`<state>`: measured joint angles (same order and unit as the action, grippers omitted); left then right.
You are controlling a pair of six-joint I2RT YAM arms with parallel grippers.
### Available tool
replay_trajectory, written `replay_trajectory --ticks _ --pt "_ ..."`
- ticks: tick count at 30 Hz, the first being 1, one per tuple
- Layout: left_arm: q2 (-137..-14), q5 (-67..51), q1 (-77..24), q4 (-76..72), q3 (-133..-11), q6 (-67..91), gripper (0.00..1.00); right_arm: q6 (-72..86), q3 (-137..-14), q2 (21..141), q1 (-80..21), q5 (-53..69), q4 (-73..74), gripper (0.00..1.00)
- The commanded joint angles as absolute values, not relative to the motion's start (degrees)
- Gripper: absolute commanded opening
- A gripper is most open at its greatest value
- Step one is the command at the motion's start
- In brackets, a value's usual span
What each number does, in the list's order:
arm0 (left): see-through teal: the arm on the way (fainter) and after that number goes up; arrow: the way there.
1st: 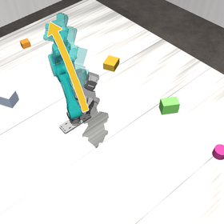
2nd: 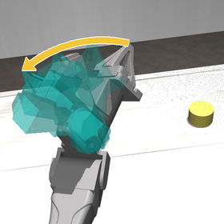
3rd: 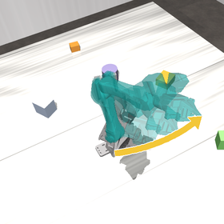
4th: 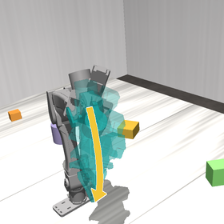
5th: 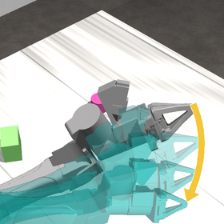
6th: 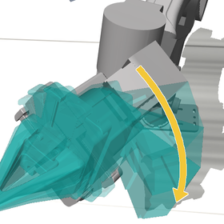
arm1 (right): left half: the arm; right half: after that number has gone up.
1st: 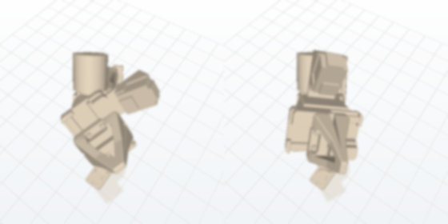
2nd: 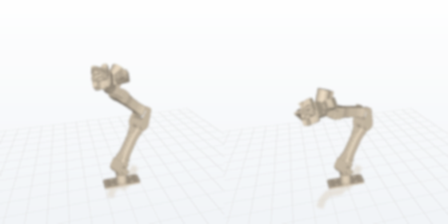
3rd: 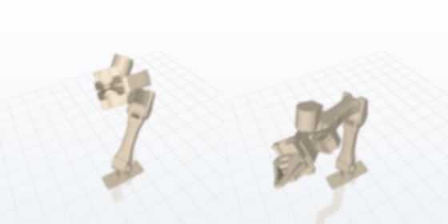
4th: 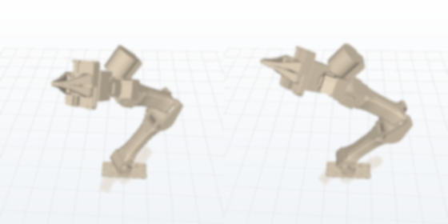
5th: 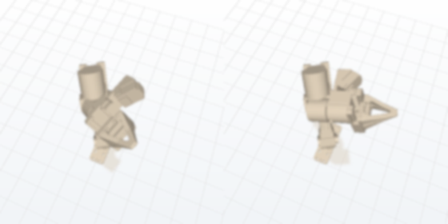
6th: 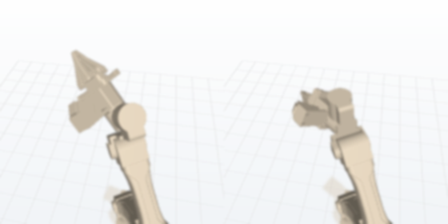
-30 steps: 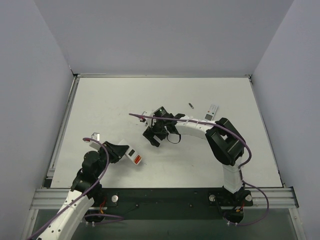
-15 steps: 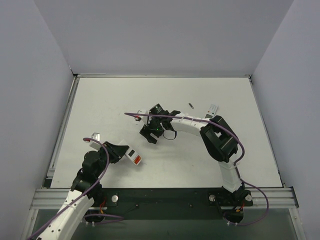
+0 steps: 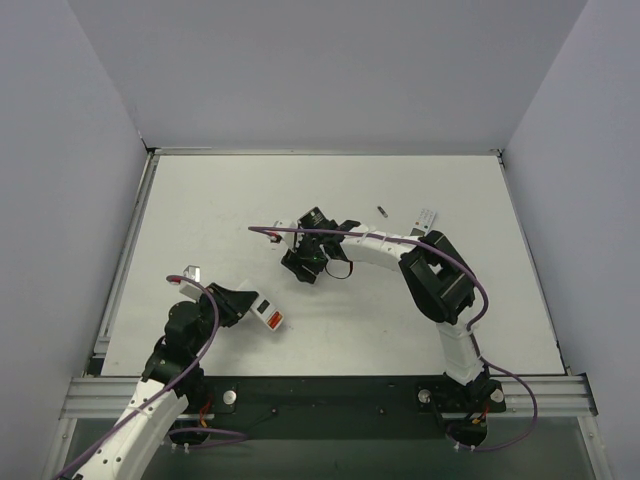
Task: Load the batteries into the remote control
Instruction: Move the battery cover to the center of the board.
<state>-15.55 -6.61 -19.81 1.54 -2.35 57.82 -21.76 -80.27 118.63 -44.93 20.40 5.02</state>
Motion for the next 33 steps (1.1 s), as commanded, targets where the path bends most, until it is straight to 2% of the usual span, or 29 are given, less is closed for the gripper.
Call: replay_trajectory --ticks 1,9,20,33 --pt "-15.6 -6.8 -19.8 -1.1 -4.3 57.3 0.0 -22.1 -80.6 120.1 -44.7 21.4 9.5 0.53" --pt "-15.6 -7.1 -19.8 -1.7 -4.0 57.5 0.0 -21.3 -79.3 119.1 -44.7 21.1 9.4 0.37" --pt "-18.2 -8.3 -19.8 -6.6 -2.6 58.4 0.0 -11.3 -70.2 111.9 -44.9 16.6 7.6 0.33" --pt "-30.1 -10.8 -19.8 -25.3 -0.6 59.2 0.0 5.9 -51.5 96.8 -46.4 8.8 1.9 0.32"
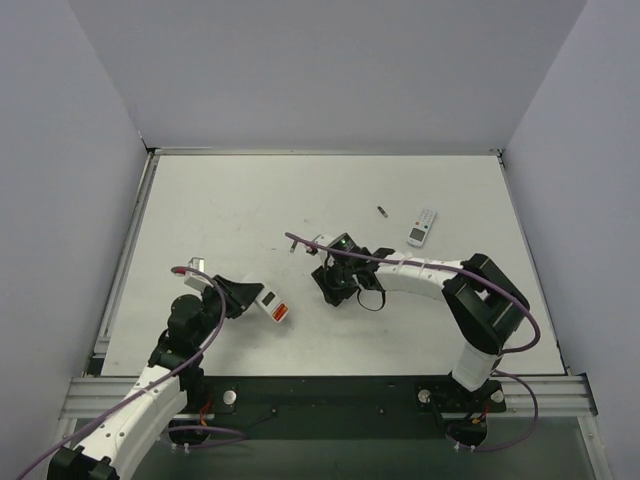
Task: Load the batteries into the remote control
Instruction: Move the battery cover to the center of the board, then pick up the battery cover at the center of the board.
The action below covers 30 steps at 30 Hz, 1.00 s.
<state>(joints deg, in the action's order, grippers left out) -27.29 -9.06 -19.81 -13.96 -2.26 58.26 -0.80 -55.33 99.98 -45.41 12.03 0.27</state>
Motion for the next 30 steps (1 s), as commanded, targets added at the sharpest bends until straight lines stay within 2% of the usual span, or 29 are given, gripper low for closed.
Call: replay_trajectory --ticks 1,13,18,24,25,28,30 --pt "-31.2 -11.2 -19.8 -26.1 -0.4 59.3 0.0 6.8 -50.9 95.2 -46.7 8.4 0.9 0.31" --pt "-28.0 -9.5 -19.9 -30.6 4.1 63.3 0.0 10.4 -47.9 85.9 -50.0 3.7 -1.5 0.28" --pt "-26.2 -8.9 -19.8 -28.7 4.5 63.5 0.0 10.5 -49.0 85.9 -51.9 0.2 -0.3 0.29" --pt "-25.0 -9.5 -19.8 -27.5 4.7 64.0 0.0 10.5 -50.0 86.2 -48.2 -3.7 5.7 0.42" --pt "-25.0 -9.6 -19.8 -27.5 4.7 64.0 0.0 9.2 -50.3 86.4 -47.8 -3.1 6.8 0.51" --pt "-24.6 -9.8 -19.8 -27.3 4.7 64.1 0.0 6.4 -51.5 87.5 -46.7 -1.1 8.0 0.68" --pt "-24.4 -9.8 -19.8 -27.2 4.7 64.1 0.0 4.8 -52.9 89.1 -46.0 3.0 7.9 0.7"
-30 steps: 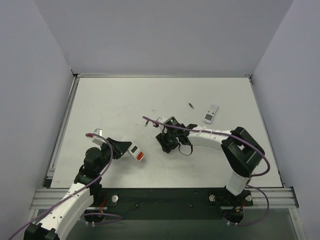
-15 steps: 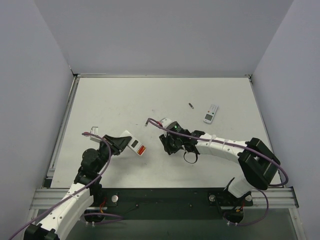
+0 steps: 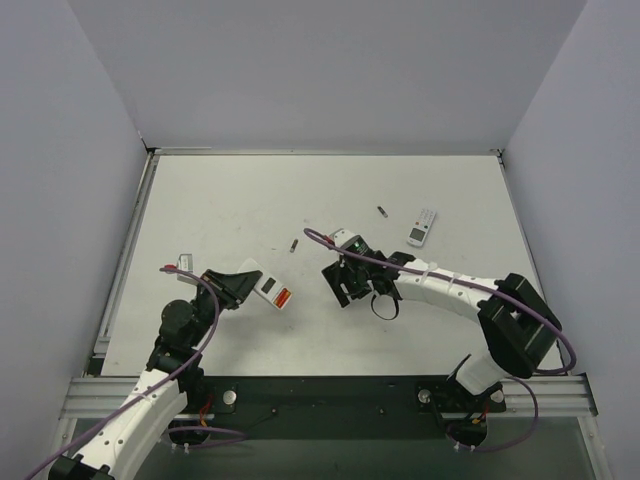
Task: Load the batteries into the remote control
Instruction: Pick up the battery cover at the center of the board.
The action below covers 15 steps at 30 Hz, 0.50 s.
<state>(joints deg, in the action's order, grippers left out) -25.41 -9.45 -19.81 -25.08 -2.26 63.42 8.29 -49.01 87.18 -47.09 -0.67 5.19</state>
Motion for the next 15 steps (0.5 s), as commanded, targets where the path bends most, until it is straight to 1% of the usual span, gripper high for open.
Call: replay_trajectory --ticks 1,3,4,10,15 --pt "-24.4 -9.7 -19.8 -27.2 4.9 64.1 0.0 3.8 -53.4 89.6 -45.3 4.5 7.8 0.71" --pt "-24.3 -9.9 -19.8 -27.2 4.9 64.2 0.0 0.4 -55.1 91.1 -44.6 7.0 7.4 0.72" --pt "-24.3 -10.1 -19.8 -27.2 4.9 64.2 0.0 -1.6 -55.8 91.8 -43.8 9.1 7.4 0.74" --pt "-23.6 -10.8 -19.8 -26.8 4.9 64.4 0.0 -10.5 -60.1 97.3 -39.7 20.4 8.0 0.75" --pt "-22.0 -10.9 -19.8 -25.7 4.9 64.2 0.0 -14.8 -63.3 101.3 -37.8 24.3 10.3 0.75"
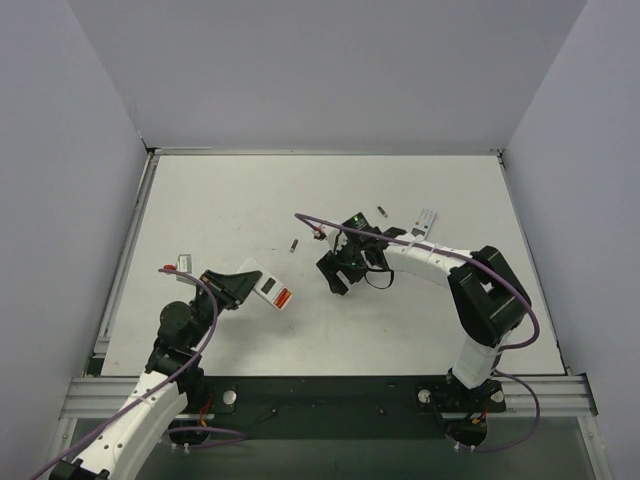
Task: Load the batteries into the remote control
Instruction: Pick up the battery cover at the center of the board.
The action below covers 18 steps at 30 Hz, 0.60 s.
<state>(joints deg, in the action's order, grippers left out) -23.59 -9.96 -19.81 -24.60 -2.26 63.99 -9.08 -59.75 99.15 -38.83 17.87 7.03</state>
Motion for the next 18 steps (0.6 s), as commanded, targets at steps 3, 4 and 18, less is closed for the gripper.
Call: replay_trajectory --ticks 3,4,18 --pt "-21.4 -10.8 -19.9 -24.8 4.9 64.1 0.0 -15.5 -64.7 103.1 -37.9 27.0 10.7 0.75" --pt "-21.3 -10.8 -19.8 -24.7 4.9 64.0 0.0 -15.6 -64.8 103.4 -37.9 27.9 10.7 0.75" --pt "-21.4 -11.0 -19.8 -24.6 4.7 64.0 0.0 -13.1 -63.4 104.3 -38.9 25.7 16.0 0.72"
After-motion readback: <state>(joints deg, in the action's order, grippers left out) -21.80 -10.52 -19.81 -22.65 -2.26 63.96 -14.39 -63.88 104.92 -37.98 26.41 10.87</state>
